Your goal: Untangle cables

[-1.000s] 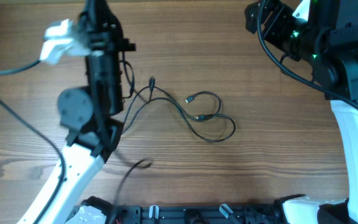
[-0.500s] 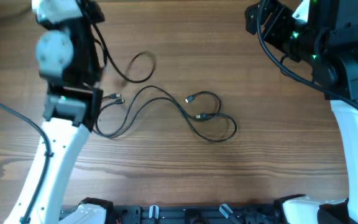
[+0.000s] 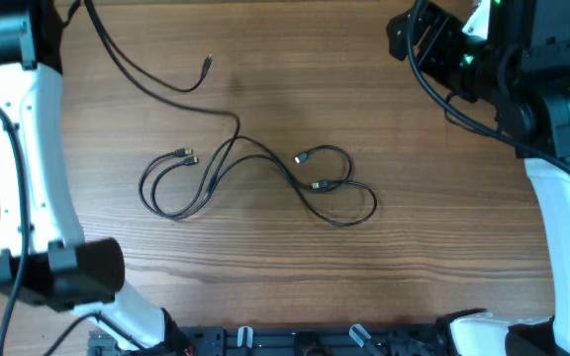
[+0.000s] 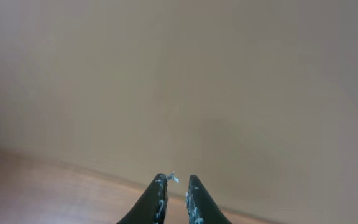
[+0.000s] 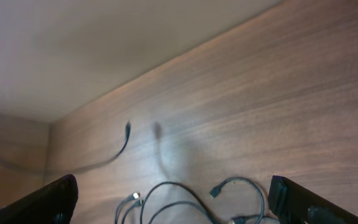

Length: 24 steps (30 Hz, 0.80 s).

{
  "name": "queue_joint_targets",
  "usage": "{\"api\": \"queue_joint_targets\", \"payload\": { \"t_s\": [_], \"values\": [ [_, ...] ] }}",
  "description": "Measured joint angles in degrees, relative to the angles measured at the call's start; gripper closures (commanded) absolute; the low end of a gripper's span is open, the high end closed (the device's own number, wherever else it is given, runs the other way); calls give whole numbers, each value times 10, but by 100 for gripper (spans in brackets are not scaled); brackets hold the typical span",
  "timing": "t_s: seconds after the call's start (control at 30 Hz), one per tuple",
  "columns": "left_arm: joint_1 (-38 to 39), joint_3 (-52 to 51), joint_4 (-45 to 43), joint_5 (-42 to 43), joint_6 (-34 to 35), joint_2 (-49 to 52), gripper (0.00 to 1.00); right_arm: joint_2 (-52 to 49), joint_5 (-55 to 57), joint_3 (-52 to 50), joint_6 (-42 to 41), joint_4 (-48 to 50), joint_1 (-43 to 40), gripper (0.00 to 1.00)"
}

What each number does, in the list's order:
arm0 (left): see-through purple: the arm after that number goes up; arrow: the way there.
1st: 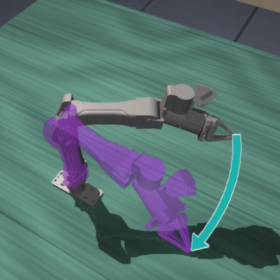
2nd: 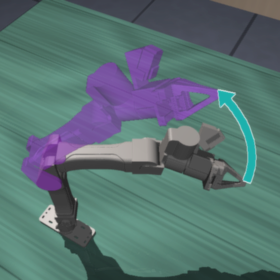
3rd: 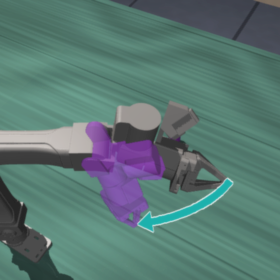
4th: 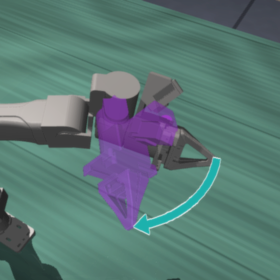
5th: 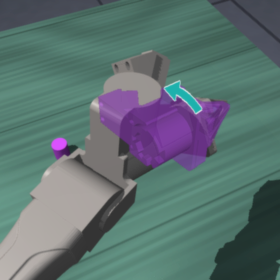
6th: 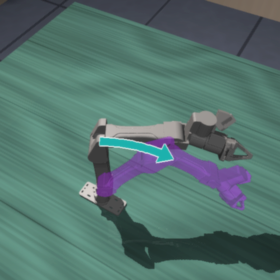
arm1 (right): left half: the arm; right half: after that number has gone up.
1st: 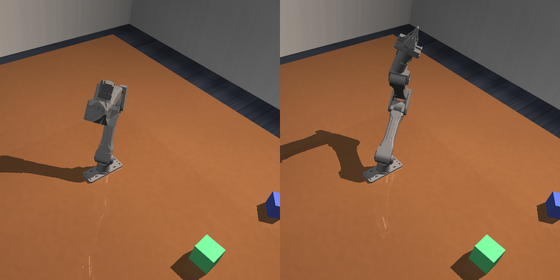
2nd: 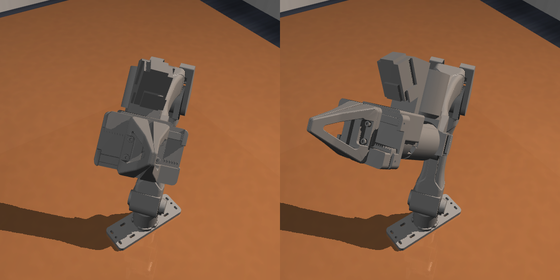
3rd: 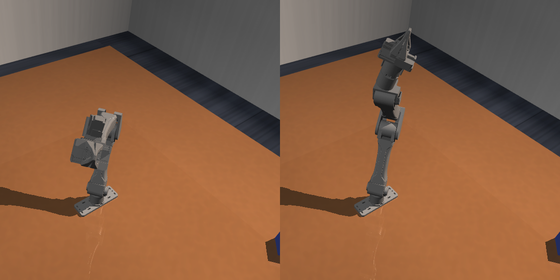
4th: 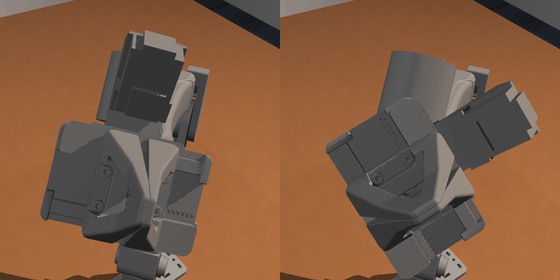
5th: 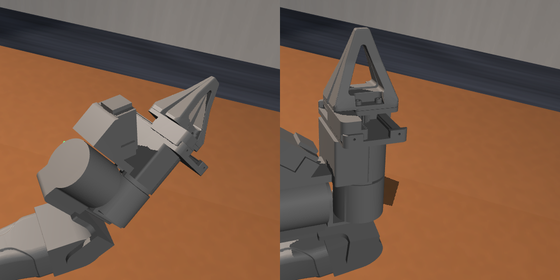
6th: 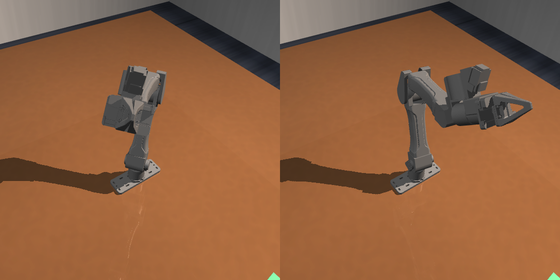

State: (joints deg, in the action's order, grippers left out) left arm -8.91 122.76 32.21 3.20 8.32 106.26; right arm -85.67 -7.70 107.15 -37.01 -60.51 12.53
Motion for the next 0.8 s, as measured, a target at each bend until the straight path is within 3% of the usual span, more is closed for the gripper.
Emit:
{"api": "queue_joint_targets", "payload": {
  "t_s": [0.07, 0.2, 0.27, 0.3, 0.57, 0.8],
  "values": [
    [-37, 0, 17, 8, 13, 35, 90, -2, -11, -2, 1, -5, 0, 0],
    [-125, 0, 53, 12, 59, 83, 80, -3, -17, -2, 3, -9, 0, 0],
    [-177, 0, 71, 12, 76, 103, 12, -3, -17, -2, 2, -8, 0, 0],
    [-191, 0, 81, 12, 81, 108, 0, -3, -18, -2, 2, -8, 0, 0],
    [-218, 0, 143, 13, 97, 123, 0, -5, -24, -2, 2, -8, 0, 0],
    [-217, 5, 279, 14, 83, 144, 0, -6, -24, -2, 2, -9, 0, 0]
  ]
}}
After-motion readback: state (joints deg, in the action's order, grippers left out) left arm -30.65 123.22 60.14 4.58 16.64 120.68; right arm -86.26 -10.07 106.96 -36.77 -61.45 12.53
